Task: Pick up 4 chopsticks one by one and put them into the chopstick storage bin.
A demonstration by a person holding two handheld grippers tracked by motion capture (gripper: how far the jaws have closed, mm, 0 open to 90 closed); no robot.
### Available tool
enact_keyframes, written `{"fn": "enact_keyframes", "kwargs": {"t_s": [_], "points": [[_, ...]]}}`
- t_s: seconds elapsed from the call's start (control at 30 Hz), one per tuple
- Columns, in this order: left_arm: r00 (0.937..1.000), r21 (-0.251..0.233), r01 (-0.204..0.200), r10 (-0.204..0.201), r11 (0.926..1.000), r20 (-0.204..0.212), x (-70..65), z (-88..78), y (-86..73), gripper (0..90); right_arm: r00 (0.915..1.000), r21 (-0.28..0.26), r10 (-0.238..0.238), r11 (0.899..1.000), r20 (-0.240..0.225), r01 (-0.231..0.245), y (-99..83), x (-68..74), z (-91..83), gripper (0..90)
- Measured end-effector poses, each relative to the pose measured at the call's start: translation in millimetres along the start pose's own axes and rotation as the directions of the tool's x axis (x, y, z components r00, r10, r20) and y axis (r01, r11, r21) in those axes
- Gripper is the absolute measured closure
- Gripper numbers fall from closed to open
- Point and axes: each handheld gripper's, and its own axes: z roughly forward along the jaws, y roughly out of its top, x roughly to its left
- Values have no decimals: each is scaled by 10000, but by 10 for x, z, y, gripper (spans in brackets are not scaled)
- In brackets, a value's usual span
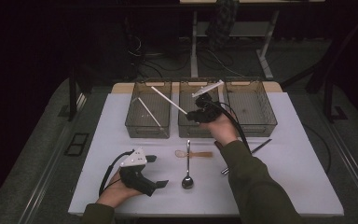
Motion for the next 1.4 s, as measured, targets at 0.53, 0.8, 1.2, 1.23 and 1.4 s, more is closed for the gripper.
{"fn": "enact_keyframes", "kwargs": {"t_s": [0.53,0.8,1.2,1.23,1.4], "points": [[9999,-73,-56,56,10000,95,2,-6,6,0,9983,799,-71,9968,584,24,480,95,474,854],[9999,-226,6,-2,9997,163,-2,-16,11,0,9956,1157,158,9929,925,-266,681,70,718,854],[9996,-313,-23,32,9995,295,0,-21,25,0,9887,1367,482,9883,1420,-678,875,22,1021,852],[9996,-339,0,10,9994,293,3,-24,25,0,9879,1420,455,9876,1480,-667,882,23,1041,851],[9995,-379,-13,25,9993,312,1,-26,28,0,9858,1156,531,9907,1594,-721,881,44,1104,751]]}}
